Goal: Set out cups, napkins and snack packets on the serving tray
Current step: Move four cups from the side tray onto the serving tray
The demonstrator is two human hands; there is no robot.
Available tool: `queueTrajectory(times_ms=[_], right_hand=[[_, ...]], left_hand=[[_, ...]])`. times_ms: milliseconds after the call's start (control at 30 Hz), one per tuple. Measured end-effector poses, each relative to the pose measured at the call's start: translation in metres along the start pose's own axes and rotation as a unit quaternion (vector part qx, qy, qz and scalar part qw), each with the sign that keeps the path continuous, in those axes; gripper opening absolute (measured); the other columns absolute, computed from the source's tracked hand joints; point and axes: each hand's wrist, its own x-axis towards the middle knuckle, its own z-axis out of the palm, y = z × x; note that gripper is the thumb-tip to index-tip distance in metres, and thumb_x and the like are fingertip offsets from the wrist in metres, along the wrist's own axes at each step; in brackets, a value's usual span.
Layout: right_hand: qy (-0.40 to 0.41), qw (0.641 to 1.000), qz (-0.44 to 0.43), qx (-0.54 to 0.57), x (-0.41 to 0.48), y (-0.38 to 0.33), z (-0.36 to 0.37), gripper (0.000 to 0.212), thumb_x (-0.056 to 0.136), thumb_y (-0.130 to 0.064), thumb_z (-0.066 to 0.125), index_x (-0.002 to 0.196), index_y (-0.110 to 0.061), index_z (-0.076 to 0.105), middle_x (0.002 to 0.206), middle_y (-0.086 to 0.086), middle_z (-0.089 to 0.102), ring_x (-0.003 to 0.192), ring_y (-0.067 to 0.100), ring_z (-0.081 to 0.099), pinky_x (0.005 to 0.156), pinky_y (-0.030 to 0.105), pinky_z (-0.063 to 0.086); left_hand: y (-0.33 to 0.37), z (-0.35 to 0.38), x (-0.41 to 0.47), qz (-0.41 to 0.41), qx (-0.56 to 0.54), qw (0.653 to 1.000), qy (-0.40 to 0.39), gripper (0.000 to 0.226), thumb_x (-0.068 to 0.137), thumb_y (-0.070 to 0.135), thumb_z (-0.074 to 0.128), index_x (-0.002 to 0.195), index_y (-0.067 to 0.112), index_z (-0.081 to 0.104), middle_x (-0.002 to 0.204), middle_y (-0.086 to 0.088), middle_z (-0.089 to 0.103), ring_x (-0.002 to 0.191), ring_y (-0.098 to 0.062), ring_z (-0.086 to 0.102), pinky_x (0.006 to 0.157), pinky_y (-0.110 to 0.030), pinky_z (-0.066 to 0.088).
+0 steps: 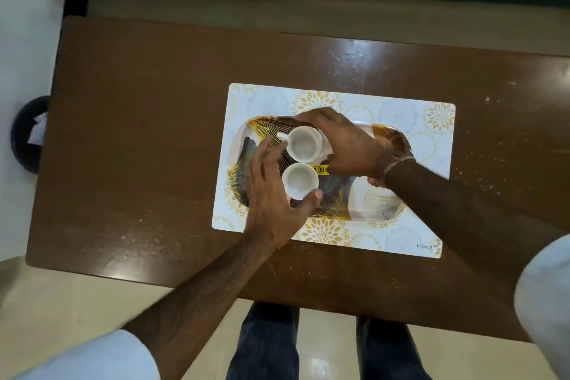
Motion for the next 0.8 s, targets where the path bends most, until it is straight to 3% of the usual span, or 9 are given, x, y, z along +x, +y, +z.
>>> queueTrajectory(times_ms=[167, 433, 533, 800], right_hand=[[0.076, 0.995, 0.064, -0.026, -0.039, 0.024, -0.02, 0.077, 0.081, -0.016, 0.071, 0.151, -0.021, 0.039, 0.16, 0.005, 0.033, 0.142, 0.03, 0.037, 0.112, 0.042, 0.037], [0.197, 0.967, 0.159, -0.027, -0.138, 0.099, -0.061, 0.06, 0.093, -0.026, 0.062, 0.148, -0.015, 0.043, 0.161, 0.009, 0.032, 0.143, 0.033, 0.037, 0.116, 0.042, 0.033], [0.22, 0.954, 0.202, -0.017, -0.182, 0.132, -0.08, 0.062, 0.093, -0.03, 0.061, 0.15, -0.016, 0.039, 0.162, 0.007, 0.031, 0.145, 0.032, 0.034, 0.118, 0.045, 0.034], [0.289, 0.91, 0.296, 0.01, -0.307, 0.217, -0.124, 0.056, 0.093, -0.028, 0.062, 0.146, -0.019, 0.045, 0.159, 0.005, 0.034, 0.143, 0.027, 0.037, 0.117, 0.037, 0.032]], left_hand=[[0.044, 0.015, 0.036, 0.064, 0.061, 0.995, -0.049, 0.063, 0.081, 0.039, 0.071, 0.137, 0.014, 0.054, 0.154, -0.013, 0.041, 0.139, -0.029, 0.04, 0.109, -0.056, 0.038], [0.137, 0.103, 0.064, 0.133, 0.106, 0.973, -0.157, 0.065, 0.083, 0.037, 0.065, 0.142, 0.013, 0.051, 0.155, -0.01, 0.041, 0.142, -0.029, 0.038, 0.116, -0.046, 0.023], [0.174, 0.145, 0.064, 0.146, 0.121, 0.961, -0.202, 0.069, 0.083, 0.044, 0.063, 0.144, 0.018, 0.048, 0.156, -0.006, 0.042, 0.142, -0.027, 0.037, 0.116, -0.046, 0.024], [0.273, 0.266, 0.041, 0.206, 0.115, 0.927, -0.291, 0.063, 0.086, 0.045, 0.065, 0.142, 0.025, 0.046, 0.151, -0.001, 0.043, 0.138, -0.023, 0.038, 0.114, -0.049, 0.027]])
